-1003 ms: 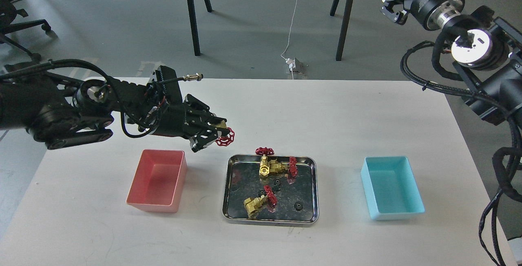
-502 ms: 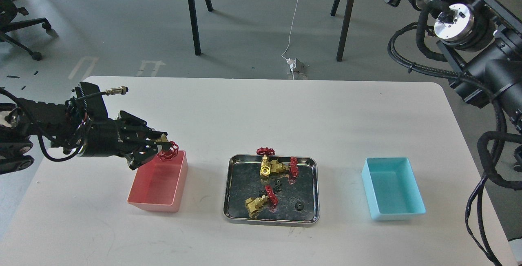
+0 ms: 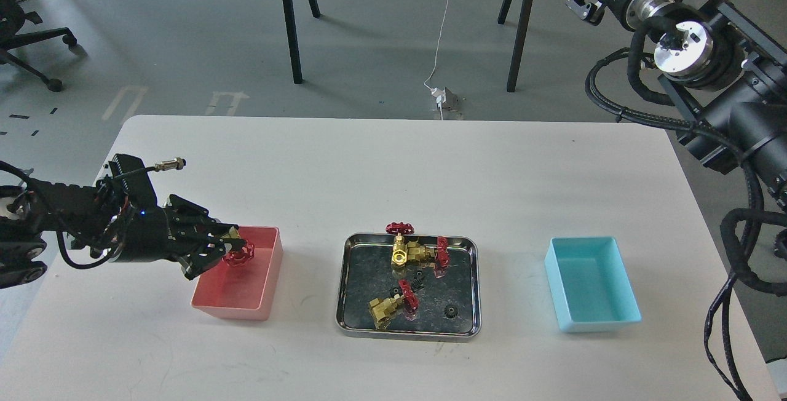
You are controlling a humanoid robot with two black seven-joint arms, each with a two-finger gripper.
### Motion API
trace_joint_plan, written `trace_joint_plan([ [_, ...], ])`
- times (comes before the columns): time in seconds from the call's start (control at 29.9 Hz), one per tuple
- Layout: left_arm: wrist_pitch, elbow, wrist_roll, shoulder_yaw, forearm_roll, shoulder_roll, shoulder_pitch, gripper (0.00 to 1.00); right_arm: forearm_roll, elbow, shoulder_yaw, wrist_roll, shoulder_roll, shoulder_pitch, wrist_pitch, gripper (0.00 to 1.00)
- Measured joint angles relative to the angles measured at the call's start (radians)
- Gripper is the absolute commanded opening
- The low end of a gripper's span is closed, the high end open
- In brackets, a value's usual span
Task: Place valve in pink box and gear in blue box
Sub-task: 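Lift the valve and carry it with the left gripper into the pink box, then release the valve, raise the left arm, and reach the right gripper to the tray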
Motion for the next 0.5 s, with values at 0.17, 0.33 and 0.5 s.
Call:
trace_joint_plan([
  [0.17,0.000,0.035,0.000,-0.019,0.000,-0.021,0.038,0.14,0.000,0.001,0.000,0.001,0.000,-0.013,0.000,1.00],
  [0.33,0.000,0.087,0.000,-0.024,-0.002,-0.062,0.083,0.18,0.001,0.001,0.000,0.001,-0.002,-0.020,0.001,1.00],
  [0.5,0.000,0.109,0.000,-0.024,-0.002,-0.088,0.100,0.37,0.001,0.001,0.001,0.002,-0.004,-0.027,0.001,1.00],
])
